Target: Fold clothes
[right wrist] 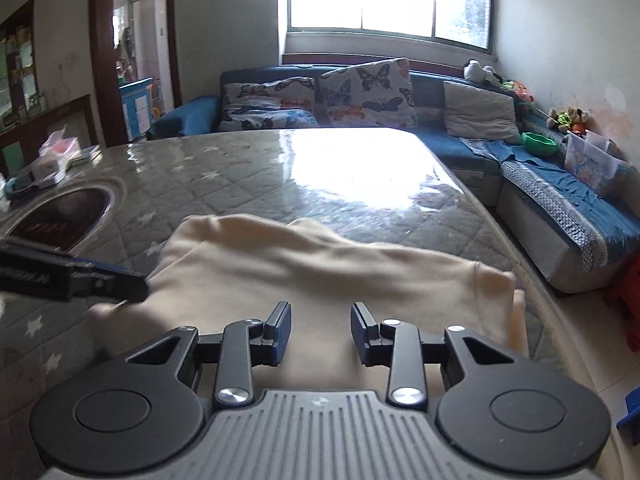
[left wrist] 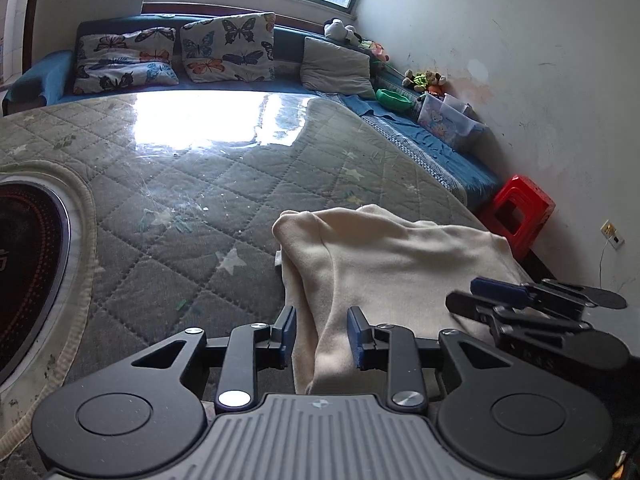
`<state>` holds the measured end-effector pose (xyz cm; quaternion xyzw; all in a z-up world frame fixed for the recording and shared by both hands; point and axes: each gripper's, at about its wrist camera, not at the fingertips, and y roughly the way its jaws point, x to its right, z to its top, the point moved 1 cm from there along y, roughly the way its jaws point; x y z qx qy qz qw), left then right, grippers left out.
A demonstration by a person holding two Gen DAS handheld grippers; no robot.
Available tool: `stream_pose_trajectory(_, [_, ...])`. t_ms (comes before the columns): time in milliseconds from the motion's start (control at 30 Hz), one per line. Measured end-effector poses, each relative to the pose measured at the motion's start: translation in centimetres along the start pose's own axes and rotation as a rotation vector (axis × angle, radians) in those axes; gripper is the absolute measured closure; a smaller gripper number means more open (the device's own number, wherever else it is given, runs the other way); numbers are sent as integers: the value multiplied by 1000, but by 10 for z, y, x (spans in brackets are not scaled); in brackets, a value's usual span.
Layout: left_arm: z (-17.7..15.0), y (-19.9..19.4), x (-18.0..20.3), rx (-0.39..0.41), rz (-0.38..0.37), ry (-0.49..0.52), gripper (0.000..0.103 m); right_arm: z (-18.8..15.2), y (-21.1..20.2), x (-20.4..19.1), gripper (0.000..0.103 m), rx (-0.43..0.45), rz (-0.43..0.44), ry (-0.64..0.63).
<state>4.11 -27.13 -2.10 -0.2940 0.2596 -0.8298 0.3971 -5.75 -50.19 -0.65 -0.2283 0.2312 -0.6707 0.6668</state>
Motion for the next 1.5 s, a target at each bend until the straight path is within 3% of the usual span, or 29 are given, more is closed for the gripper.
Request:
stream_pose_trajectory(233, [-5,-1,-2,1,24,12,69,-23,-23,-16,67,26,-21,-46])
stream_pose_trajectory(400, [-6,-3,1,7,27,20,69,-33,-39,1,67,33,-51,21])
stream_pose_trajectory(500, [-9,-2,4,4,49,40,63,-42,-40,9,67,8,-71,43])
stream_pose_trajectory(767, [-13,-8,8,13,73,53,59,-49,-60,37,64,55,-134,146])
stream_pose_trajectory(867, [-16,-6,8,2,92,64,57,-56,-54,44,64,17,-127,193])
stream_pose_trajectory(1033, [-18,-12,10,6,106,66,51,-56,-64,40,63,50,-128,183])
stream_pose_trajectory(1500, [-32,-26,14,2,145,81,33,-53,-66,21,44,63,-107,169])
